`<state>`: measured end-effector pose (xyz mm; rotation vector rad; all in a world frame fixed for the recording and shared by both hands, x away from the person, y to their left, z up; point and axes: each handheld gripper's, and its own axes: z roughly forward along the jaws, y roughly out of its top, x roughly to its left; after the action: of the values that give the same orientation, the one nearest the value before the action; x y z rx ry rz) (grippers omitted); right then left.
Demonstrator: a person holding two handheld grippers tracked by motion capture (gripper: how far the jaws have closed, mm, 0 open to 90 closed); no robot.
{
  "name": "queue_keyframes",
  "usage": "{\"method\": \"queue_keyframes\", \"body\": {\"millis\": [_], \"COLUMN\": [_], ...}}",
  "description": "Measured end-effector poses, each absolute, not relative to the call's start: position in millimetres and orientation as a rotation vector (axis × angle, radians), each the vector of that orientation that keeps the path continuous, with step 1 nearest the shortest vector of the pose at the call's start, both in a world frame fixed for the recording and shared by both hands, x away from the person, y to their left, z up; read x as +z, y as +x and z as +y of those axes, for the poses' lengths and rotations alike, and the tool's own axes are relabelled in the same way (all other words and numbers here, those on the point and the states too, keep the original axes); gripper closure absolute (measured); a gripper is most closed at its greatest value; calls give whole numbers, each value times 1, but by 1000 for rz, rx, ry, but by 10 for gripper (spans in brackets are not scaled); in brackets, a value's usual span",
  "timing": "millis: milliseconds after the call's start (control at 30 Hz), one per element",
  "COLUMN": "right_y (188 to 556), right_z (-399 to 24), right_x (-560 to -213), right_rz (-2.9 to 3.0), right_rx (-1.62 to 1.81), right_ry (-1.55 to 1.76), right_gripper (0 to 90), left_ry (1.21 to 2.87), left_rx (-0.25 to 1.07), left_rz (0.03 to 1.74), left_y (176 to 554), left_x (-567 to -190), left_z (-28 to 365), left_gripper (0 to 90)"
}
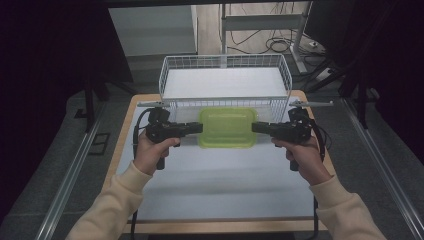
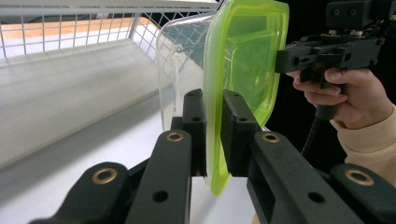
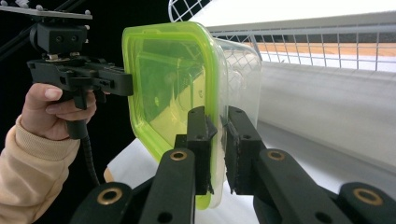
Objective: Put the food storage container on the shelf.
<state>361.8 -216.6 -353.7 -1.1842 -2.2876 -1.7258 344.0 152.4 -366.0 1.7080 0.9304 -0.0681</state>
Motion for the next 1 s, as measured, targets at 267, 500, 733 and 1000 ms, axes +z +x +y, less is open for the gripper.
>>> {"method": "queue_keyframes", "body": {"millis": [267,500,733,1000], "right_y": [376,383,391,402], "right_z": [-214,-212,-212,-209], "right_x": [-345,-337,-333,-326], "right_rz": [-2300,-2307,-2298,-2307], "right_rx": [-1718,-1727,-1740,-1731], "right_ry": [-1196,-1198,-1210,-1208], "right_gripper": [815,814,813,814], "left_ry": [1717,1720,1717,1730], "left_rx": [-50,-35,-31,-11], "left_rz": [940,944,952,958], "left_y": [357,363,372,383], "left_x": [-358,-349,-341,-334], "left_z": [153,153,153,154], "left_gripper": [811,810,810,809]}}
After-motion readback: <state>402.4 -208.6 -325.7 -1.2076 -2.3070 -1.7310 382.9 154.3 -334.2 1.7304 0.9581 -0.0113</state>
